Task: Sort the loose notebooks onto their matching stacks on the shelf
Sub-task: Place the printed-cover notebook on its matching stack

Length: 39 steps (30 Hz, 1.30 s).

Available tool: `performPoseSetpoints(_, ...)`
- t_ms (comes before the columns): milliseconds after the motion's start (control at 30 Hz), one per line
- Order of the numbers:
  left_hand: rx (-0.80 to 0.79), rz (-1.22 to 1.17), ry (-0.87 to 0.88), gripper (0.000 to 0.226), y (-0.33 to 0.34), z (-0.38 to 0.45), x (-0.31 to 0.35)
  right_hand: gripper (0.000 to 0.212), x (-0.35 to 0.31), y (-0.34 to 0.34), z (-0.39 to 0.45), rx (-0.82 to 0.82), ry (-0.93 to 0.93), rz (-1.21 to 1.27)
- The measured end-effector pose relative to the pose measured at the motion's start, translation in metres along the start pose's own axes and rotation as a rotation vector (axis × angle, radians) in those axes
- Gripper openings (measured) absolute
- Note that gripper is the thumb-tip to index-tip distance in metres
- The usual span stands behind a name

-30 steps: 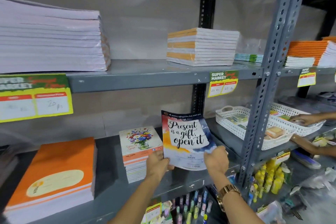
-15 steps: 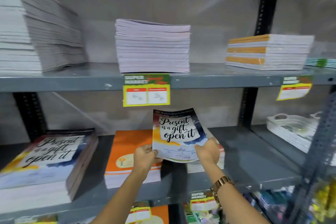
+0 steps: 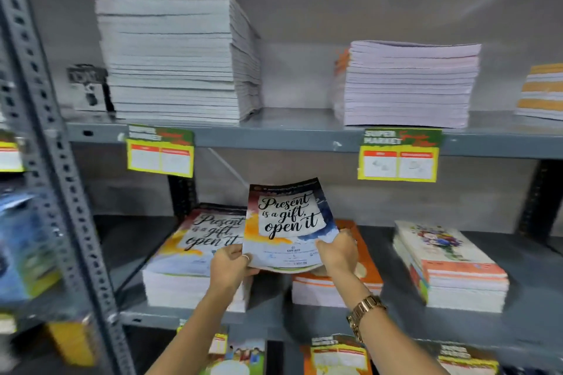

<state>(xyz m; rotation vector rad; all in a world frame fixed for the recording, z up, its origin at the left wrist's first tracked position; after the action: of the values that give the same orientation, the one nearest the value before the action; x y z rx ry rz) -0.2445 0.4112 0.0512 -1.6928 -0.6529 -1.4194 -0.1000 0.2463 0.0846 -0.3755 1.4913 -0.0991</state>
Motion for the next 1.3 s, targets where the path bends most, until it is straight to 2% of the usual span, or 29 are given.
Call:
performPoseSetpoints(100, 0.047, 0.049, 0.001, 0.035, -0.036, 0.01, -0.011, 0.043, -0.009, 0.035, -0.015, -0.043, 0.002, -0.004)
performPoseSetpoints(233, 0.103, 0.064, 0.028, 0.021, -0.075, 0.019, -0.019, 0.042, -0.017, 0.074, -0.031, -0.101, 0.022, 0.022)
performPoseSetpoints(367, 0.151, 0.201, 0.029, 0.013, -0.111, 0.038, -0.03, 0.047, -0.017, 0.112, -0.039, -0.209, 0.091, 0.104)
performPoseSetpoints(500, 0.185, 0.314, 0.028, 0.044, -0.139, 0.051, -0.037, 0.046, -0.008, 0.14, -0.045, -0.271, 0.21, 0.242)
performPoseSetpoints(667, 0.249, 0.423, 0.025, 0.025, -0.155, 0.063, -0.039, 0.024, 0.001, 0.158, -0.048, -0.336, 0.207, 0.207)
performPoseSetpoints(767, 0.262, 0.549, 0.064, 0.022, -0.156, 0.069, -0.04, 0.006, -0.001, 0.154, -0.054, -0.316, 0.129, 0.087)
performPoseSetpoints(867, 0.268, 0.734, 0.121, 0.023, -0.154, 0.067, -0.04, 0.016, -0.004, 0.152, -0.06, -0.282, -0.011, -0.123)
performPoseSetpoints(933, 0.279, 0.884, 0.147, 0.02, -0.15, 0.061, -0.038, 0.011, -0.011, 0.149, -0.068, -0.246, -0.139, -0.29)
performPoseSetpoints(1000, 0.321, 1.133, 0.18, 0.022, -0.149, 0.057, -0.036, 0.029, -0.016, 0.15, -0.074, -0.221, -0.333, -0.352)
performPoseSetpoints(1067, 0.317, 1.242, 0.288, 0.027, -0.145, 0.058, -0.034, 0.041, -0.021, 0.154, -0.081, -0.283, -0.532, -0.339)
performPoseSetpoints(1133, 0.195, 1.167, 0.416, 0.033, -0.138, 0.06, -0.038, 0.044, -0.021, 0.161, -0.086, -0.416, -0.616, -0.39)
performPoseSetpoints(1200, 0.024, 1.116, 0.469, 0.038, -0.13, 0.062, -0.046, 0.05, -0.012, 0.168, -0.086, -0.544, -0.59, -0.487)
performPoseSetpoints(1300, -0.085, 1.199, 0.519, 0.044, -0.129, 0.065, -0.059, 0.056, 0.004, 0.173, -0.084, -0.617, -0.591, -0.612)
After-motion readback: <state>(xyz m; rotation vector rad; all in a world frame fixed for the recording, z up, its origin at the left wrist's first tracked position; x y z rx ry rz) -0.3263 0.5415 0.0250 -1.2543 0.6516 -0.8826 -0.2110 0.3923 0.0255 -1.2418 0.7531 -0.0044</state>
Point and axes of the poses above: each hand's wrist, its own z-axis towards the middle knuckle, its own y-axis out of the palm, x = y × z, the point moved 4 cm from there along z, towards the middle knuckle, and after that the axes turned 13 degrees about z, right-handed, at the moved point
